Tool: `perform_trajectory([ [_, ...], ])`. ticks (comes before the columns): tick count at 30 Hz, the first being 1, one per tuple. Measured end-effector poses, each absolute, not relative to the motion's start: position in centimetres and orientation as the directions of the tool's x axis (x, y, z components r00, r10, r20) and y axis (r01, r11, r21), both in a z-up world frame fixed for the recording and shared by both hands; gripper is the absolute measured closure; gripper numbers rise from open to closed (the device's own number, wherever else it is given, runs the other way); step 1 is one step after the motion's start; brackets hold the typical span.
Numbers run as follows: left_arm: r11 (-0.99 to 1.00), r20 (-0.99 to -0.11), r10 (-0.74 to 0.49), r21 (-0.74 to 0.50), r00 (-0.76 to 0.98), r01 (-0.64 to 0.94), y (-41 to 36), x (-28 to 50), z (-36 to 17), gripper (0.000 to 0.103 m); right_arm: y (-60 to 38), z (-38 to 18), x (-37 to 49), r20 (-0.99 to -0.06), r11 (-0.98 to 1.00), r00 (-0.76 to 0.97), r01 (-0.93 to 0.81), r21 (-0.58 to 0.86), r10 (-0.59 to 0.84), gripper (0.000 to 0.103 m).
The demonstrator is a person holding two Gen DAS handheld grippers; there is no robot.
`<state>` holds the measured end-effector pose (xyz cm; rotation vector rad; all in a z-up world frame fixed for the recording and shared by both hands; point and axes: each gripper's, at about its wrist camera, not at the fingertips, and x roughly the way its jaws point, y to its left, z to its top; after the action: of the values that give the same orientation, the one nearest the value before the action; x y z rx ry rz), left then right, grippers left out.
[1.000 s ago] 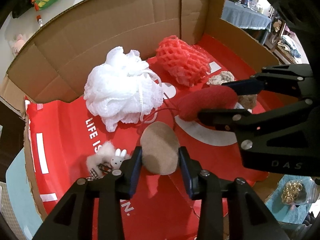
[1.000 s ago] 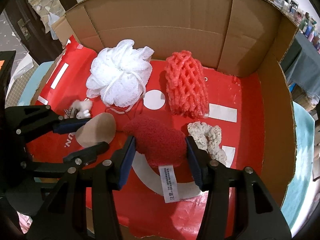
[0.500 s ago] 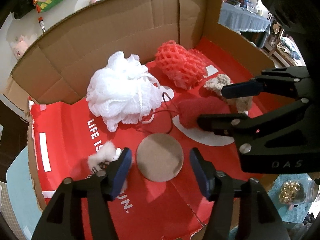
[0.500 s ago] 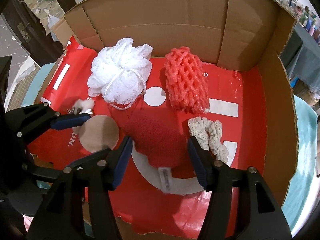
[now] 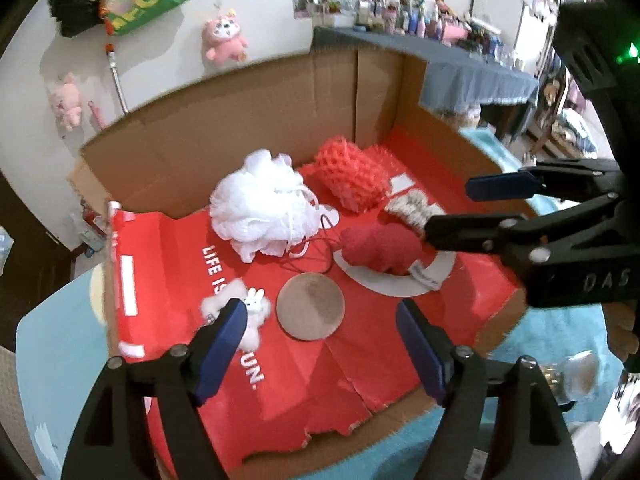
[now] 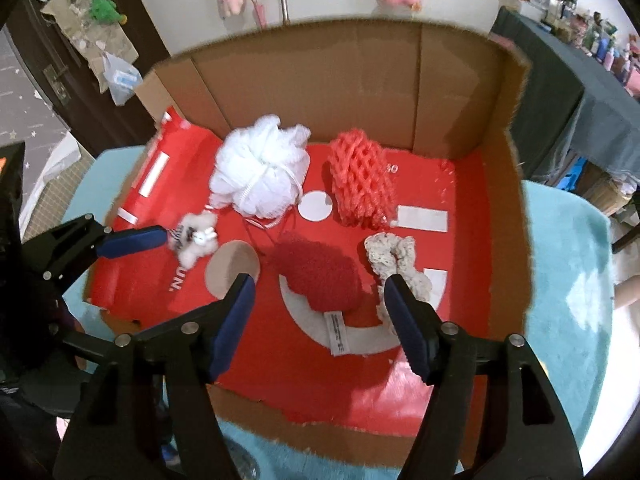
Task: Organize soft objects
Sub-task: 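Pull both tools back from the box toward the remaining items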
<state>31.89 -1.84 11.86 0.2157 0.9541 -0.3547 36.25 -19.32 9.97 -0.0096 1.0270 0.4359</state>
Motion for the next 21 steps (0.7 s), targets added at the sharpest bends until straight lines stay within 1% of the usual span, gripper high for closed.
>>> perform_trajectory([
  [2,0.929,-0.802,-0.208,0.018,0.560,0.371,-1.8,30.6,13.2,0.020,-19.9,11.1,35.3,-0.813,0.916,0.462,-0.348,0.201,0.354,0.033],
  [6,0.940,-0.735,-0.241,-0.016,0.634,0.340,-1.0,27.6,16.3,0.009,-21.3,13.9,32.6,-0.766,0.918,0.528,-0.339,0.204,0.365,0.029],
  [9,0.948,-0.679,-0.247,-0.021,0.692,0.318,-0.8,25.0,18.8,0.005,-22.3,15.9,30.4,-0.731,0.918,0.572,-0.342,0.201,0.373,0.027],
  [11,0.951,-0.638,-0.243,-0.010,0.731,0.308,-0.6,23.0,20.0,0.004,-22.9,17.4,28.3,-0.696,0.920,0.614,-0.347,0.184,0.371,0.022],
  [15,0.957,-0.556,-0.225,0.027,0.800,0.288,-0.8,18.9,22.0,0.000,-24.0,19.7,24.3,-0.629,0.925,0.689,-0.350,0.147,0.360,0.019],
  [19,0.962,-0.483,-0.194,0.075,0.854,0.261,-1.1,14.8,23.0,0.000,-25.2,21.1,20.4,-0.575,0.918,0.719,-0.358,0.174,0.389,0.018],
  [21,0.963,-0.455,-0.196,0.078,0.869,0.258,-1.2,13.1,23.3,0.000,-25.8,21.6,18.3,-0.550,0.918,0.738,-0.355,0.176,0.391,0.016],
])
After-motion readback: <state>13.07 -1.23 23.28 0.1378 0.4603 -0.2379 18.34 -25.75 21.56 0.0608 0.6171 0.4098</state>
